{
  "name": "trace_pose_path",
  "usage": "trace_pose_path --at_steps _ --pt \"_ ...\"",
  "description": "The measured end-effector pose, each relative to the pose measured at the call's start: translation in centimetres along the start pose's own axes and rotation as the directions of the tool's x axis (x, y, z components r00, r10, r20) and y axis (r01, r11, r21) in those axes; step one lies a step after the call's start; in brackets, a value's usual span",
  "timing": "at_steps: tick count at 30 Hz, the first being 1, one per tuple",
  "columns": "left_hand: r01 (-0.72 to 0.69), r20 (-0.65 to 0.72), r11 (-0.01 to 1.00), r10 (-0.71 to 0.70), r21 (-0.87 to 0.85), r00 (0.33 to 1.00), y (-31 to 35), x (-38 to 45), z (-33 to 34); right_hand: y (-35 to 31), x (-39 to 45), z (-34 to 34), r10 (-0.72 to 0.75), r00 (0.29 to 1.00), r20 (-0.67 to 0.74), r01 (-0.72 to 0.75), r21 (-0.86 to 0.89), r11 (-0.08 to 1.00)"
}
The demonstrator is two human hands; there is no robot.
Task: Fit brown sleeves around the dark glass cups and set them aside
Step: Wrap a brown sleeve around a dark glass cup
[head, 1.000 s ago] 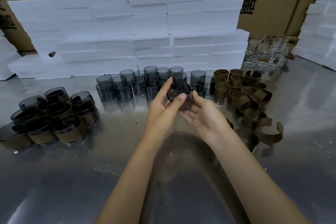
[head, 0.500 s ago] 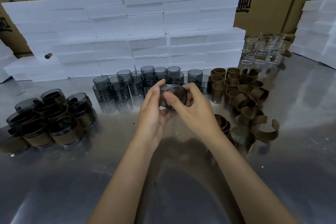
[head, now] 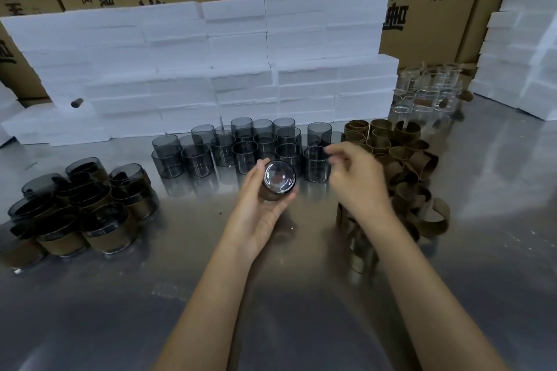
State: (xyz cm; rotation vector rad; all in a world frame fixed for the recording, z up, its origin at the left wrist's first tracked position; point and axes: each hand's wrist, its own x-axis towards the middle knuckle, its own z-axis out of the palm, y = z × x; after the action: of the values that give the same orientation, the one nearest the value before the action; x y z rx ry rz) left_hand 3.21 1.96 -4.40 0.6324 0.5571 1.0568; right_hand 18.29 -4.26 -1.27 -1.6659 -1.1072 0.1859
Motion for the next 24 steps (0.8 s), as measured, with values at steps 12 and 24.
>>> trace_pose_path --at_steps 12,24 --pt "0.082 0.035 0.993 -0.079 -0.089 0.996 0.2 1.1 -1.3 4.3 8.2 -1.1 0.152 0.981 0.124 0.013 -0.814 0.580" --pt "0.079 0.068 0.994 -0.074 -0.072 0.995 0.4 1.4 -1.6 0.3 5.0 -2.9 -0.161 0.960 0.228 0.229 -0.316 0.921"
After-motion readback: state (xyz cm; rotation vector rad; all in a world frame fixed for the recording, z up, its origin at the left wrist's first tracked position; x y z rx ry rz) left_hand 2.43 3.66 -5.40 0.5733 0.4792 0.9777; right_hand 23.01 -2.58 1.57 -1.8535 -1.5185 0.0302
